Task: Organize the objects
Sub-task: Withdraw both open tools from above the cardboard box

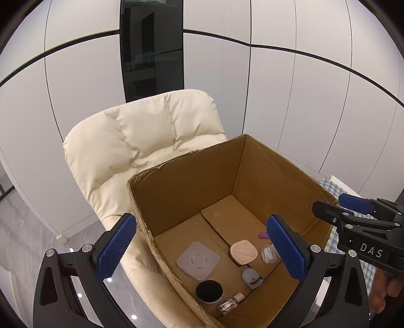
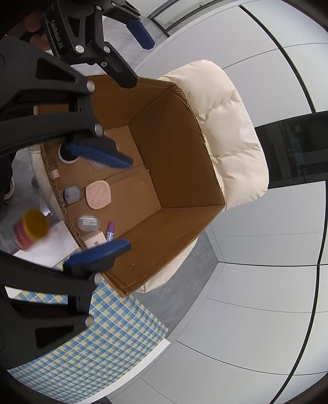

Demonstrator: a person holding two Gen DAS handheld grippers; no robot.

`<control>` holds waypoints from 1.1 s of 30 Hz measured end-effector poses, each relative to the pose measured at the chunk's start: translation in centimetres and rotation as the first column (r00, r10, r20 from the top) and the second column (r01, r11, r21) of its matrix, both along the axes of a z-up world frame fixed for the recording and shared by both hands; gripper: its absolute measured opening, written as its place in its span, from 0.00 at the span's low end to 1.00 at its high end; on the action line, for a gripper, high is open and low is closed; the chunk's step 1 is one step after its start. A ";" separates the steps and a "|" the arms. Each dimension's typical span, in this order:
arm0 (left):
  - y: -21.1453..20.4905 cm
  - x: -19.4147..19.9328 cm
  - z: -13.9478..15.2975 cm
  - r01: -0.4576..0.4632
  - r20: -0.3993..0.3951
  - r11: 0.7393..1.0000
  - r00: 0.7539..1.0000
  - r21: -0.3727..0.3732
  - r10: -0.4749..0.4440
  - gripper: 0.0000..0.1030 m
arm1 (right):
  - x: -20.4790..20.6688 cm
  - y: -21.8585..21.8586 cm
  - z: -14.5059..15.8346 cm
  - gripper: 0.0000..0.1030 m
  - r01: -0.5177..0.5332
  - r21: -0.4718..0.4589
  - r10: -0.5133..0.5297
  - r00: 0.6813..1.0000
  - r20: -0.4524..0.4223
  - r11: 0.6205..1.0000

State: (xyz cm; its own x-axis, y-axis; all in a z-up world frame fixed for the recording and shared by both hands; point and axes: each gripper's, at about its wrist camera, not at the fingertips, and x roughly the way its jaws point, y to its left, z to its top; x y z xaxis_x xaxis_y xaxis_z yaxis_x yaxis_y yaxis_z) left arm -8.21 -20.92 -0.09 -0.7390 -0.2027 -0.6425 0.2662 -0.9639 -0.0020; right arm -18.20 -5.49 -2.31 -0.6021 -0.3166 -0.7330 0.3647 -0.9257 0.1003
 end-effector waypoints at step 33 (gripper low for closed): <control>1.7 -1.4 -0.3 0.018 0.014 1.000 1.000 0.007 -0.018 1.00 | -0.1 2.8 -0.3 0.72 0.044 0.005 -0.044 0.999 0.007 0.999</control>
